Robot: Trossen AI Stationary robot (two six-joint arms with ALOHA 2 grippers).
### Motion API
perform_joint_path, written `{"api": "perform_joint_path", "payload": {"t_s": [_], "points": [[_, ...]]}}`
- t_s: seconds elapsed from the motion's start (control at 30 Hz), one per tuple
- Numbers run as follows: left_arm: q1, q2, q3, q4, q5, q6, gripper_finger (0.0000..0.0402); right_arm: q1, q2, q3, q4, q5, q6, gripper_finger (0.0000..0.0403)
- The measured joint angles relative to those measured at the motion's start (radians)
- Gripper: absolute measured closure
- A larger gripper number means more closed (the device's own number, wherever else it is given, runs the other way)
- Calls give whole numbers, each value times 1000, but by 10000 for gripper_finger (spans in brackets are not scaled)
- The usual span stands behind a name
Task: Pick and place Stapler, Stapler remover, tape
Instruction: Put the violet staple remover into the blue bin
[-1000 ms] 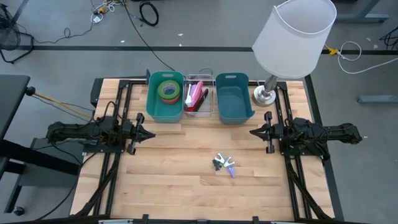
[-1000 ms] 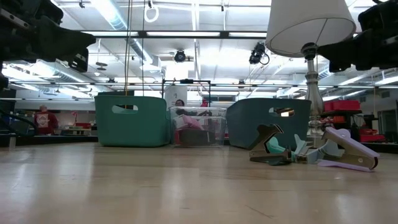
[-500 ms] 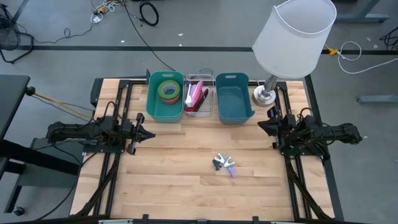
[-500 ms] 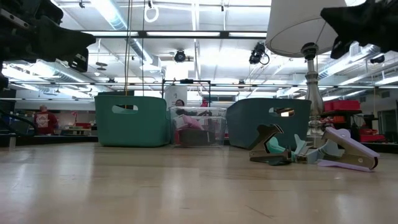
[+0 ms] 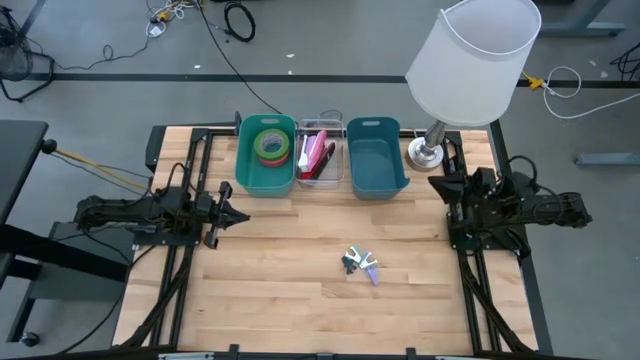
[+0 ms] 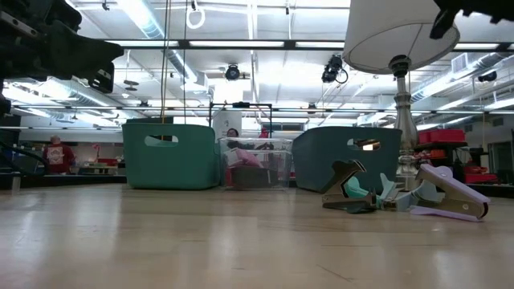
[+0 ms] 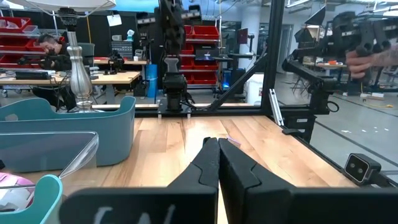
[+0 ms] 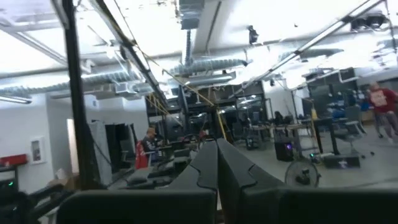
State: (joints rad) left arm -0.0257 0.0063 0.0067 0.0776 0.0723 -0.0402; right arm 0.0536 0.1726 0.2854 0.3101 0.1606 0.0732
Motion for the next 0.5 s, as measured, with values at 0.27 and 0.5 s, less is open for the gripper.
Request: {"api": "perform_joint_path", "payload": {"t_s": [0.27,0.5], "points": [[0,0,0,0,0,0,399,0,164,201,-74,16,24,403],[0,0,0,0,0,0,399,0,285,377,-104,14,24,403]]}}
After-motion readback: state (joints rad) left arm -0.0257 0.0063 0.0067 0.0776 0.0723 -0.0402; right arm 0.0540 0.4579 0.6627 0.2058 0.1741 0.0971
